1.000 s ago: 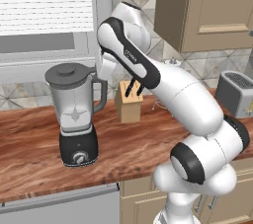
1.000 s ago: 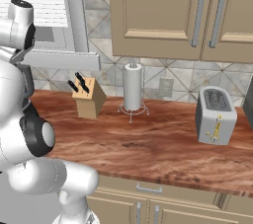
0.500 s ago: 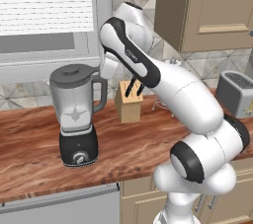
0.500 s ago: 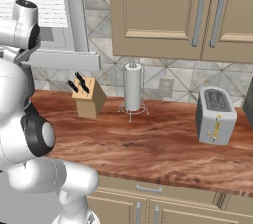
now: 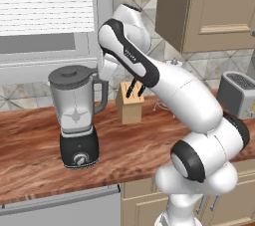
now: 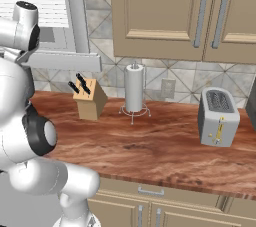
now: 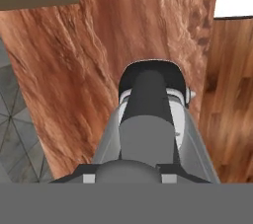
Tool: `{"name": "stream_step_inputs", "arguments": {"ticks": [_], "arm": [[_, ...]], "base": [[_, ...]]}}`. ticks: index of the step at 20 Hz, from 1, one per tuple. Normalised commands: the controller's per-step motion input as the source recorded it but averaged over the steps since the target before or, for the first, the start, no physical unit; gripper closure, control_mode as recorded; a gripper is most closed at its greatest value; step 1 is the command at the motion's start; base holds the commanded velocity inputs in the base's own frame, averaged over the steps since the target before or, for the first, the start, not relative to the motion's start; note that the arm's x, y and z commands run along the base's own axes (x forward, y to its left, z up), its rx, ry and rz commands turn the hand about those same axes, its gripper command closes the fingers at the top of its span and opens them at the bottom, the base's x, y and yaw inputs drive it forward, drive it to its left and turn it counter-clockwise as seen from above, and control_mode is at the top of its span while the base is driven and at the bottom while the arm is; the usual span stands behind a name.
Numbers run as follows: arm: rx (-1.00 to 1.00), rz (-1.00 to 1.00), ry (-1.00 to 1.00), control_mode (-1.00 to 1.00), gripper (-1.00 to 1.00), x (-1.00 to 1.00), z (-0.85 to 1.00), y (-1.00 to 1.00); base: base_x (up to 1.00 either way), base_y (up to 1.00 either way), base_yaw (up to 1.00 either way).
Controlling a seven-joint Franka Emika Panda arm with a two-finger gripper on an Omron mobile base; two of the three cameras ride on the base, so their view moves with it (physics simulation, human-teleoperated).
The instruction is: Close the lid blender by securely placing the lid on top.
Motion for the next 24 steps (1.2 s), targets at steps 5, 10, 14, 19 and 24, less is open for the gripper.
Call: {"name": "stream_step_inputs", "arguments": {"ticks": [5, 10, 14, 19, 24], "arm": [[0.00, 0.10, 0.00, -1.00, 1.00, 0.16, -0.13, 0.25], [0.00, 0.09, -0.01, -1.00, 1.00, 0.00, -0.05, -0.08], [0.00, 0.01, -0.07, -1.00, 1.00, -0.27, -0.10, -0.19], [0.00, 0.00, -0.06, -1.00, -1.00, -0.21, -0.11, -0.01], [0.00, 0.00, -0.07, -1.00, -1.00, -0.07, 0.00, 0.00]], "base": [[0.00, 0.00, 0.00], [0.00, 0.00, 0.00], [0.00, 0.00, 0.00], [0.00, 0.00, 0.00], [0.00, 0.00, 0.00]]}}
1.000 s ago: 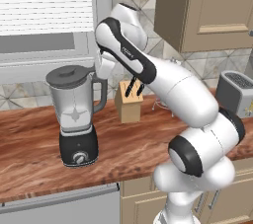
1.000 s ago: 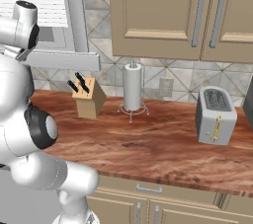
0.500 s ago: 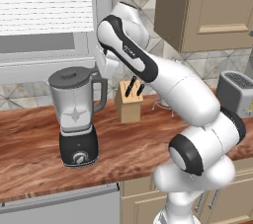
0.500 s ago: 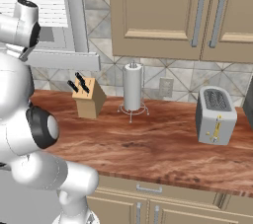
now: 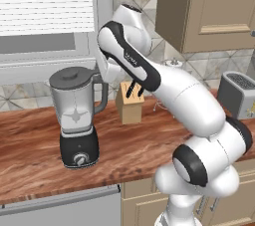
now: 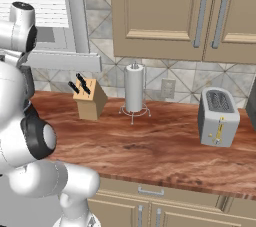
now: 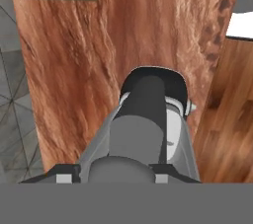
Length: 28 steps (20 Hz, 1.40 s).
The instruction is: Close the lid blender by securely placing the lid on top.
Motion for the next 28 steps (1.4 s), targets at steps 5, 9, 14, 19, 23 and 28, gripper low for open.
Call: {"name": "stream_step_inputs", "arguments": {"ticks": [5, 9, 14, 19, 23, 28], "arm": [[0.00, 0.00, -0.04, -1.00, -1.00, 0.00, 0.00, 0.00], [0.00, 0.00, -0.02, -1.00, -1.00, 0.00, 0.02, 0.00], [0.00, 0.00, -0.17, -1.00, -1.00, -0.48, 0.36, 0.00], [0.00, 0.00, -0.26, -1.00, -1.00, -0.92, 0.22, -0.03], [0.00, 0.00, -0.25, -1.00, -1.00, -1.00, -0.01, -0.29], [0.01, 0.00, -0.19, -1.00, -1.00, -0.95, -0.02, -0.65]], "base": [[0.00, 0.00, 0.00], [0.00, 0.00, 0.00], [0.00, 0.00, 0.00], [0.00, 0.00, 0.00], [0.00, 0.00, 0.00], [0.00, 0.00, 0.00]]}}
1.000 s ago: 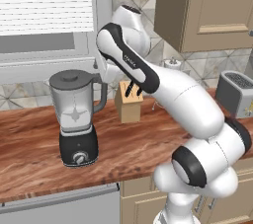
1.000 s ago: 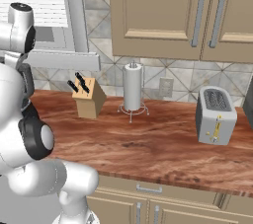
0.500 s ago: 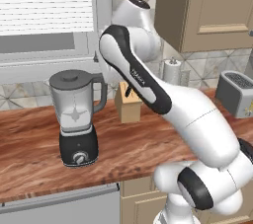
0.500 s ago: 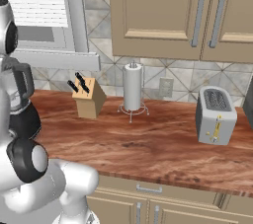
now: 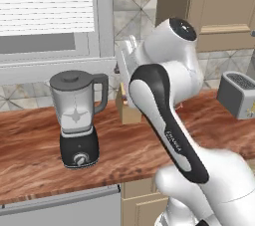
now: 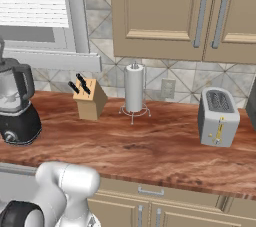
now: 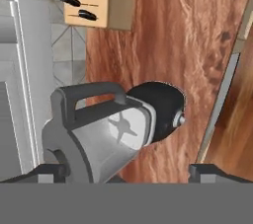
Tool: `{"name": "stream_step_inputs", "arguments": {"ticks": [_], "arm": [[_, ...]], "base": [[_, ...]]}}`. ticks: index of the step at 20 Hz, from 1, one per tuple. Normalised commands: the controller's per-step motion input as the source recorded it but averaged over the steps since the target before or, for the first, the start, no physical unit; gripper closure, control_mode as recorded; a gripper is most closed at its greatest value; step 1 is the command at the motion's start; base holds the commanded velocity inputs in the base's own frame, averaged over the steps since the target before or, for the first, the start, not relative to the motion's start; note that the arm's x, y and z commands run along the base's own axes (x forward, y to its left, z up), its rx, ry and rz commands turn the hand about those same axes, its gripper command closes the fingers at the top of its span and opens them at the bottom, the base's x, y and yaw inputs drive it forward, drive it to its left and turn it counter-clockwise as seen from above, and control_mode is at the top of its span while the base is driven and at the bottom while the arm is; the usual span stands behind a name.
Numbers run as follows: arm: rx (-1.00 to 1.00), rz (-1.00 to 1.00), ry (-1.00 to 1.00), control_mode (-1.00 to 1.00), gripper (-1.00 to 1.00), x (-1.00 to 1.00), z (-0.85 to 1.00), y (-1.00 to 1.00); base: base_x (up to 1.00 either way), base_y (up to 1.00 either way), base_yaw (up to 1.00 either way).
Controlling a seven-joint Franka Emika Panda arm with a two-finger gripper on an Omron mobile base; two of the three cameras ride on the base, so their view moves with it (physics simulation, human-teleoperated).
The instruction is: Close the lid blender by securely placing the lid on top.
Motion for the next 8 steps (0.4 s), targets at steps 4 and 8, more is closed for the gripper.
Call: {"name": "stream_step_inputs", "arguments": {"ticks": [4, 8], "arm": [[0.02, 0.00, -0.12, -1.00, -1.00, -0.70, 0.00, -0.82], [0.02, -0.01, -0.04, -1.00, -1.00, -0.31, 0.00, -0.69]], "base": [[0.00, 0.00, 0.00], [0.00, 0.00, 0.00]]}}
